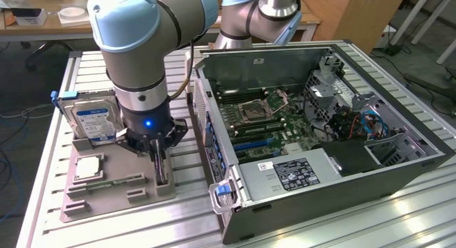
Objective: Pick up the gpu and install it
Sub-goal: 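Pick up the gpu and move the gpu toward the slot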
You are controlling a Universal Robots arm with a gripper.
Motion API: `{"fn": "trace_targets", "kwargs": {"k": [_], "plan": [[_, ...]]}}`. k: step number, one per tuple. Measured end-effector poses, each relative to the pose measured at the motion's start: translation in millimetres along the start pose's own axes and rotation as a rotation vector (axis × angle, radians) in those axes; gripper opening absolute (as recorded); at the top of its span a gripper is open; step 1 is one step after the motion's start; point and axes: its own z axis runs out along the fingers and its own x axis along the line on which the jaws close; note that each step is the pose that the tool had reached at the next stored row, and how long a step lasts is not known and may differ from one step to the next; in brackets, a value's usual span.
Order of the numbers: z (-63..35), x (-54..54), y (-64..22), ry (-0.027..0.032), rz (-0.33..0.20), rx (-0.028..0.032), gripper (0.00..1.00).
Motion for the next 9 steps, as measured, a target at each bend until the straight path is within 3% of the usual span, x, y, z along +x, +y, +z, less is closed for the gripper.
{"fn": "trace_targets", "kwargs": {"k": [9], "plan": [[0.0,0.0,0.0,0.0,0.0,0.0,0.27]]}}
